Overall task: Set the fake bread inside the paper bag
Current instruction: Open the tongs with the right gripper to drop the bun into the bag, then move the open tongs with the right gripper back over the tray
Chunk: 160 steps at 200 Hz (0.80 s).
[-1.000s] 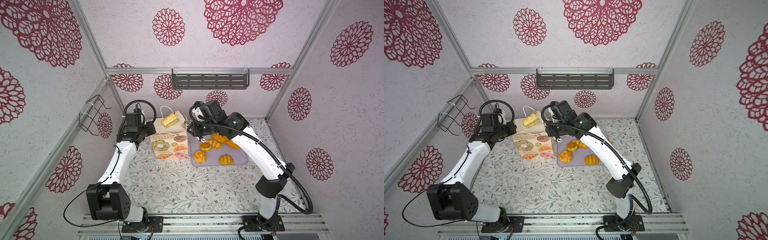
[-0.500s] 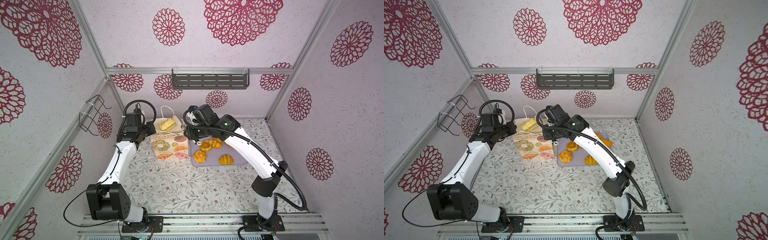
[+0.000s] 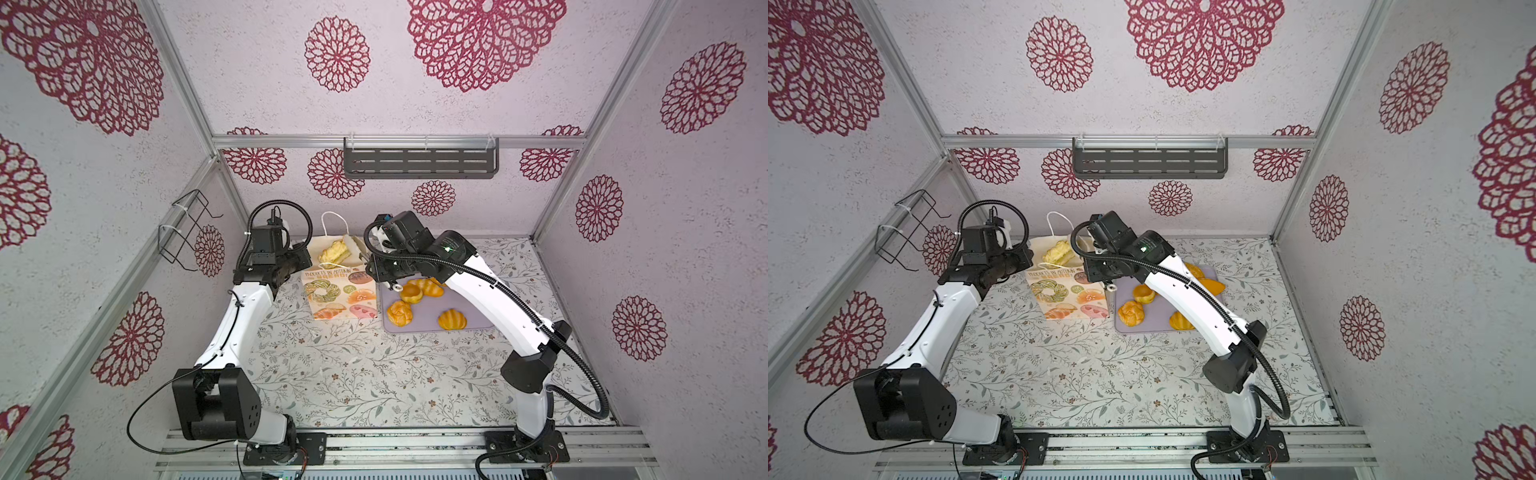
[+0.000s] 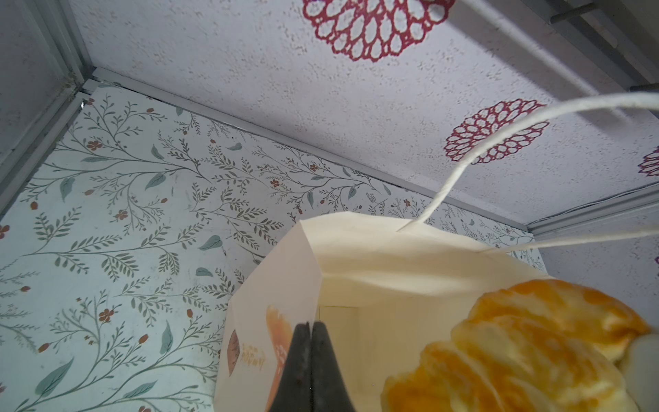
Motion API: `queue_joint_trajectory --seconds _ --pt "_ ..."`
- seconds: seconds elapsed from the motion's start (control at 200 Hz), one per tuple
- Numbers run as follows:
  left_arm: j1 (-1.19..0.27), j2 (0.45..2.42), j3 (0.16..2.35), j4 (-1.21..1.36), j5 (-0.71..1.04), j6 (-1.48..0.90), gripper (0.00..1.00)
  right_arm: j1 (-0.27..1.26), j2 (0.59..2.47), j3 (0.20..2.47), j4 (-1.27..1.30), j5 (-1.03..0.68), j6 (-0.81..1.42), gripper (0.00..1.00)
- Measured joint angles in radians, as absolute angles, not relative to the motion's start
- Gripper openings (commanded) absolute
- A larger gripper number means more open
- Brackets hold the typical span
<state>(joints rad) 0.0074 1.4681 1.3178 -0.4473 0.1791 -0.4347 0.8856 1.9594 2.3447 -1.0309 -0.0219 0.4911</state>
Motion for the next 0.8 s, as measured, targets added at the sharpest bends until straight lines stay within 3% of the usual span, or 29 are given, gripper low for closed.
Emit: queue_joint_trajectory --seconds 0.801 --pt "0.007 1.468 1.318 -0.447 0.179 -0.439 0.0 0.859 1.954 2.345 -1.007 -0.019 0.488 0.4"
